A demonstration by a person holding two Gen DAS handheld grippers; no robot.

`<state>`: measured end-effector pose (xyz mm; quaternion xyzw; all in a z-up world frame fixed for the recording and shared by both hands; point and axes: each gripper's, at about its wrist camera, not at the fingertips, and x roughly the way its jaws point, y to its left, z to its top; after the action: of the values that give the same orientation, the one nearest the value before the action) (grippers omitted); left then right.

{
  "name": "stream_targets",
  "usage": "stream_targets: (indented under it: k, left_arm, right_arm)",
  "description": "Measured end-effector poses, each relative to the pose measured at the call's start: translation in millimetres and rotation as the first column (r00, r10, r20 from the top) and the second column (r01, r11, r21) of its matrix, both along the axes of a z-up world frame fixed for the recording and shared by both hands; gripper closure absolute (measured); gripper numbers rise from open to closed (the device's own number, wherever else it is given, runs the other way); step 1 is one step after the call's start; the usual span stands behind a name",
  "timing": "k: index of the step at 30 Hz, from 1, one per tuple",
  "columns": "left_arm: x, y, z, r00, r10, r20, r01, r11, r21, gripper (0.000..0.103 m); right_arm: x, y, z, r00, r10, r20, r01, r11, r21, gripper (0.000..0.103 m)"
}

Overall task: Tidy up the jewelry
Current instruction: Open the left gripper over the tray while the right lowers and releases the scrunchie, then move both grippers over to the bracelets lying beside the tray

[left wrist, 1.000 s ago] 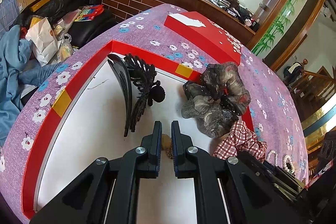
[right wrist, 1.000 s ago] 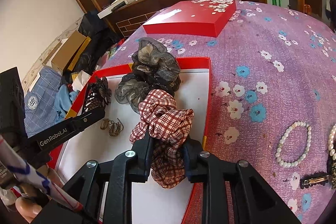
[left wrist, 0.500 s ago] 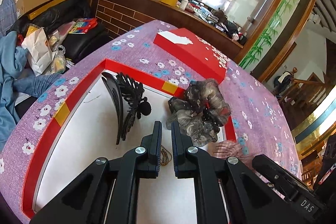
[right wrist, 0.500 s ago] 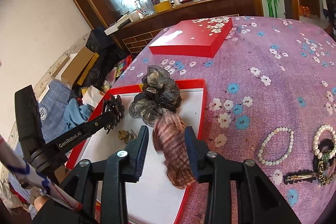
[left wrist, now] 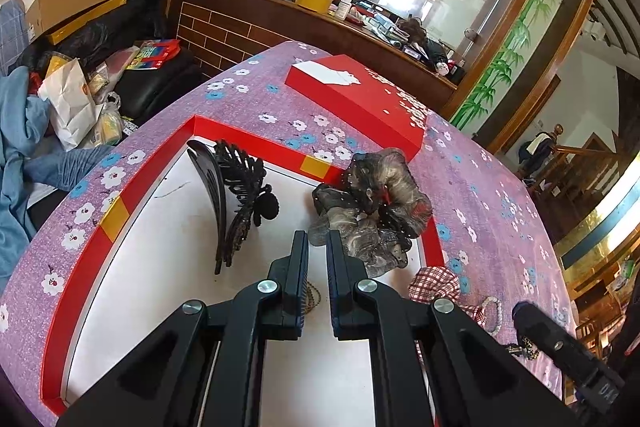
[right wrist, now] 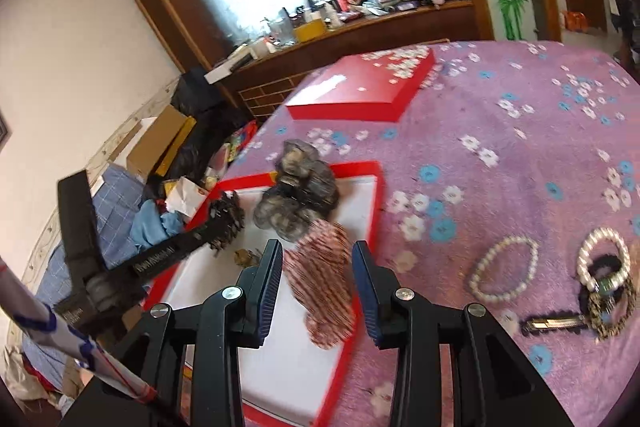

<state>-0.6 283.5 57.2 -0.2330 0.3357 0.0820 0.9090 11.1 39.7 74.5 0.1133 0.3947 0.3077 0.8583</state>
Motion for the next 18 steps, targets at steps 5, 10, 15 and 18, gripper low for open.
stream_targets:
  k: [5,10,15,18]
  left_arm:
    - [1.2,-8.4,-0.5,1.000,-0.020,-0.001,0.020,1.000,0.020,0.095]
    - [1.4,-22.5,2.6,0.998,-0.062,0.001,0.062,0.996,0.056,0.095]
    - [-7.5,-50.0,17.0,0.990,-0.138,-0.021,0.140,0.984,0.111,0.095]
    - [-16.8,-78.3,34.1,0.979,-0.201,-0.031,0.204,0.967,0.151,0.095]
  right_arm:
    - [-8.9,-22.0,-14.2,0.998,-0.027,-0.048,0.028,1.000,0.008,0.063]
    - [-17.7,-56.6,-16.4,0.996,-0.075,-0.057,0.076,0.997,0.003,0.063]
    - [-26.8,-108.1,-5.6,0.985,-0.167,-0.036,0.167,0.986,-0.012,0.064]
    - [-26.5,-141.2,0.8,0.970,-0.240,-0.028,0.239,0.971,-0.008,0.064]
